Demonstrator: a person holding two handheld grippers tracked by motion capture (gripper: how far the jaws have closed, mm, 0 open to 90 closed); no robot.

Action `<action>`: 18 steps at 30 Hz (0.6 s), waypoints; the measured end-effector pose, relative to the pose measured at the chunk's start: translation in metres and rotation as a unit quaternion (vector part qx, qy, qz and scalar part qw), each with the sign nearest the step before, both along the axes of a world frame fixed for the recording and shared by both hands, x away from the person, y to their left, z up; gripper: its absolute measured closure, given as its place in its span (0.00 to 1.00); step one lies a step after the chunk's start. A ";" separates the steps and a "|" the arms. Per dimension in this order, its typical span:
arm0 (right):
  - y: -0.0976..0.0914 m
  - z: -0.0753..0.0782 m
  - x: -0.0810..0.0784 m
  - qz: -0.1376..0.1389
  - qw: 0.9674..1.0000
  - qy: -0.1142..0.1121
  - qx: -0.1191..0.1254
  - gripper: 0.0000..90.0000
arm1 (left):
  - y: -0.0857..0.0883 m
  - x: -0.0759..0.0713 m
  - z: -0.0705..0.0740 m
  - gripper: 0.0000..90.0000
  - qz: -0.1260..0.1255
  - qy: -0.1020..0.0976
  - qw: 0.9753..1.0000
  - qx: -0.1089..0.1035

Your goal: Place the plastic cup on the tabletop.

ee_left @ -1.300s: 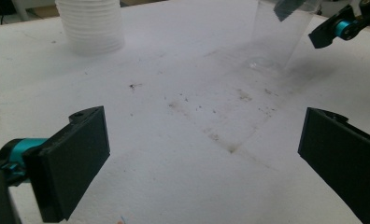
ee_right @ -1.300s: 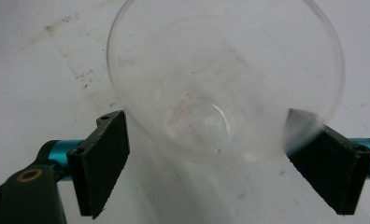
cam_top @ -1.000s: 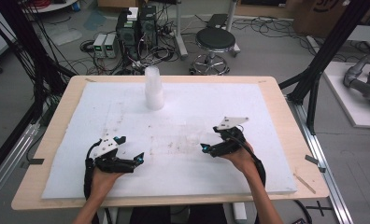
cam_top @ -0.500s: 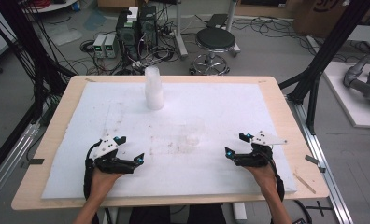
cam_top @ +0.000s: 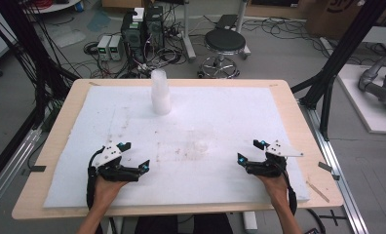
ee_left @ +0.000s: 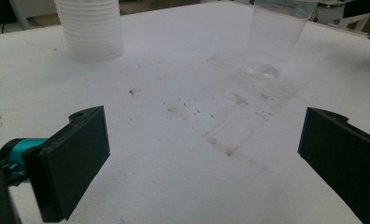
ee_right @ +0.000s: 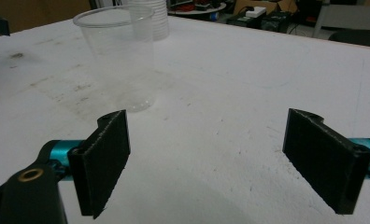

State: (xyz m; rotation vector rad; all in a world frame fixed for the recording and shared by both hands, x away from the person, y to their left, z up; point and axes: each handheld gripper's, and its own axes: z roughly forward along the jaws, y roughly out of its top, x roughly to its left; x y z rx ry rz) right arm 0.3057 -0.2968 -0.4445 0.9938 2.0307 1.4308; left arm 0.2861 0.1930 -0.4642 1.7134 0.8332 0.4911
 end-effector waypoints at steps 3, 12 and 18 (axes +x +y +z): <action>0.000 -0.001 0.001 -0.002 1.000 0.002 0.001 0.16 | 0.000 -0.001 0.000 0.02 -0.002 -0.005 1.000 -0.002; 0.003 -0.004 0.003 0.001 1.000 0.007 -0.012 0.16 | 0.000 -0.001 0.000 0.02 0.000 -0.005 1.000 -0.001; 0.003 -0.006 0.003 0.002 1.000 0.009 -0.016 0.16 | 0.000 -0.001 0.000 0.02 0.000 -0.003 1.000 -0.004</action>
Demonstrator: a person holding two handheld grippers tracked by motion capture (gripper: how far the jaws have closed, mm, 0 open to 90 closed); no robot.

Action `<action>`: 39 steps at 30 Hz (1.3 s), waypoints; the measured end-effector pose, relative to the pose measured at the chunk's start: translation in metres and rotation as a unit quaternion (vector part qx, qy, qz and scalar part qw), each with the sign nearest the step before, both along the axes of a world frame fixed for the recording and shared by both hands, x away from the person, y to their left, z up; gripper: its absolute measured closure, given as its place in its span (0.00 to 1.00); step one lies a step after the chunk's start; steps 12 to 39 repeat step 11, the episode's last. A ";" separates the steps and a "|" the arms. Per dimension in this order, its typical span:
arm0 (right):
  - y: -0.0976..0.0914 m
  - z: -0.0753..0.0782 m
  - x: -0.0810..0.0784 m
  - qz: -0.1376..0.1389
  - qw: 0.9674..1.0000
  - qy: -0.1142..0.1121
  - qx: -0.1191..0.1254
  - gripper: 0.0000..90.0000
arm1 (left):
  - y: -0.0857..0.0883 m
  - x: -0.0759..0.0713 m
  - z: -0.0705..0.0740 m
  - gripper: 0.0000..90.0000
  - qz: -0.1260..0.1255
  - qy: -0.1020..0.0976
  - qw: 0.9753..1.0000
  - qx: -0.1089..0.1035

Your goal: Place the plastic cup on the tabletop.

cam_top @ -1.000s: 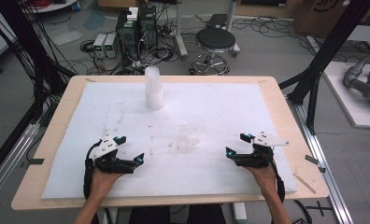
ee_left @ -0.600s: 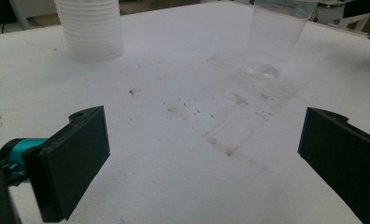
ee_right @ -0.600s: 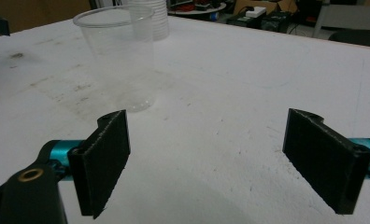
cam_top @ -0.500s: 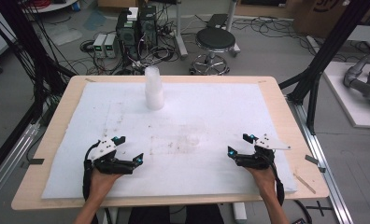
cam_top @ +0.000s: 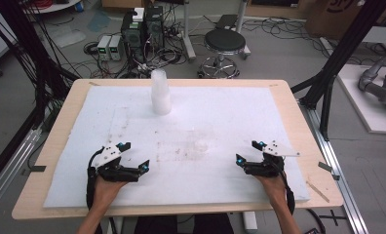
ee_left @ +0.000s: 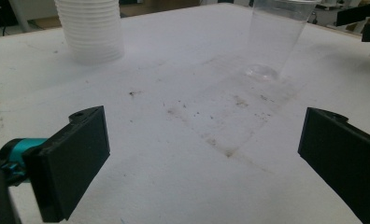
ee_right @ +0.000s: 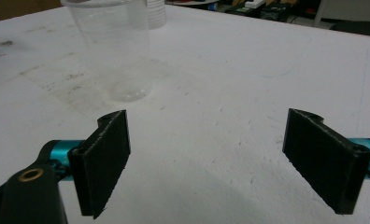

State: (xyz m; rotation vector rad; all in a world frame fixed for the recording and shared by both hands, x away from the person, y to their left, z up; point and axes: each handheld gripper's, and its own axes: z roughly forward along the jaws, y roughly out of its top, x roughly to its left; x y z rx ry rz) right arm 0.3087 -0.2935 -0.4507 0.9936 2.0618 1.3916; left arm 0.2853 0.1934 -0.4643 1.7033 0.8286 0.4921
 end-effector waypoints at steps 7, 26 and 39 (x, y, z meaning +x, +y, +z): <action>0.000 -0.001 0.001 -0.001 1.000 0.004 0.001 0.16 | -0.001 0.000 0.000 0.02 0.001 0.001 1.000 0.003; 0.000 -0.001 0.001 0.000 1.000 0.004 0.003 0.16 | 0.000 0.000 0.000 0.02 0.001 0.002 1.000 0.001; 0.000 -0.001 0.001 0.000 1.000 0.004 0.003 0.16 | 0.000 0.000 0.000 0.02 0.001 0.002 1.000 0.001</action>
